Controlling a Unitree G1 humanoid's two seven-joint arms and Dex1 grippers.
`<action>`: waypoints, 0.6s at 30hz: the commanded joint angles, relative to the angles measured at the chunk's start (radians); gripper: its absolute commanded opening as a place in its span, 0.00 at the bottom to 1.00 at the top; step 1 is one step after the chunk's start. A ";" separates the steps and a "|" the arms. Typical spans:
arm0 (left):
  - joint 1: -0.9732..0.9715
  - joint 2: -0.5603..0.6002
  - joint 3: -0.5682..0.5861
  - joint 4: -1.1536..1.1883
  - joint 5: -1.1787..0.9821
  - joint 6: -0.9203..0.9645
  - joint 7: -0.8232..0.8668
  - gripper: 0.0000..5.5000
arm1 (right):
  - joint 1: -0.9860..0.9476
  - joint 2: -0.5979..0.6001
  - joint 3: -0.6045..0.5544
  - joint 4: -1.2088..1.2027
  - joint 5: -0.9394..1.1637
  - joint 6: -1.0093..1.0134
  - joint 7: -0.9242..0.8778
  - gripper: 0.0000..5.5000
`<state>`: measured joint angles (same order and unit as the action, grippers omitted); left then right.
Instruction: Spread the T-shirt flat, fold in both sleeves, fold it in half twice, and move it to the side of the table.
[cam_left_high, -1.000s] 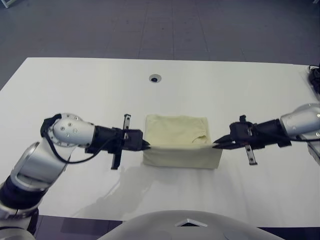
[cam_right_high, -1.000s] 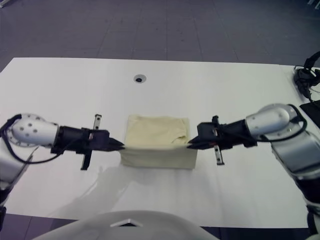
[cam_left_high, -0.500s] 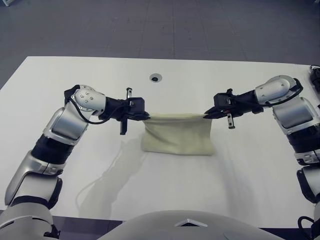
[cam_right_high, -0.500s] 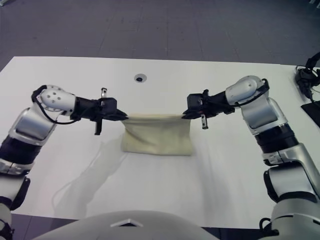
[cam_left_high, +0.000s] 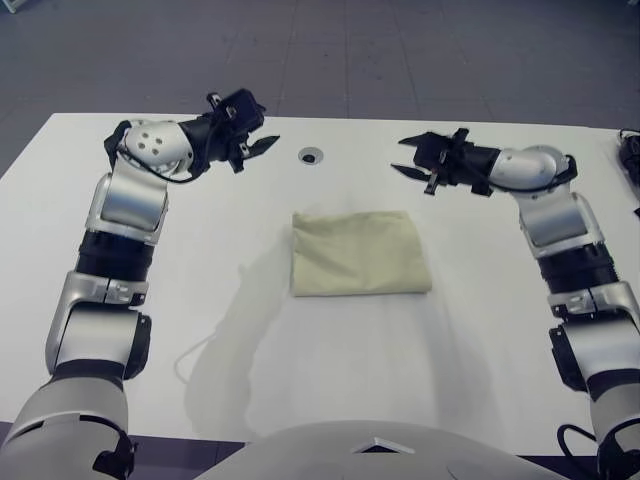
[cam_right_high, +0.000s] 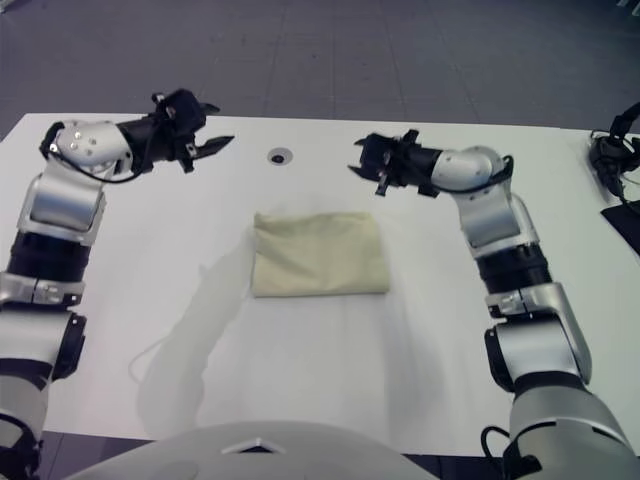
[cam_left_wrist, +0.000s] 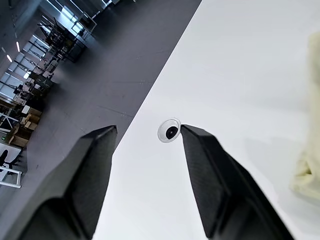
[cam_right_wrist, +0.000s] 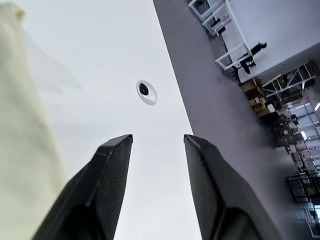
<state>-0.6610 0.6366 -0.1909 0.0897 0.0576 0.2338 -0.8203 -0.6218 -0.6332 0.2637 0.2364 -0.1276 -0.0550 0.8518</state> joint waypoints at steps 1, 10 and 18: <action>0.167 0.017 -0.068 -0.210 0.025 0.073 -0.025 0.58 | 0.126 -0.016 0.069 -0.013 -0.074 -0.104 -0.010 0.49; 0.250 0.025 0.100 -0.370 0.009 0.253 0.104 0.88 | 0.277 -0.165 0.100 -0.017 -0.135 -0.354 0.061 0.78; 0.359 0.040 0.206 -0.487 -0.002 0.350 0.155 0.98 | 0.572 -0.462 -0.015 -0.516 0.156 -0.141 0.297 0.98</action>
<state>-0.3302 0.6700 -0.0074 -0.3558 0.0713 0.5535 -0.6782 -0.0851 -1.0398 0.2817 -0.1681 -0.0464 -0.3027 1.0861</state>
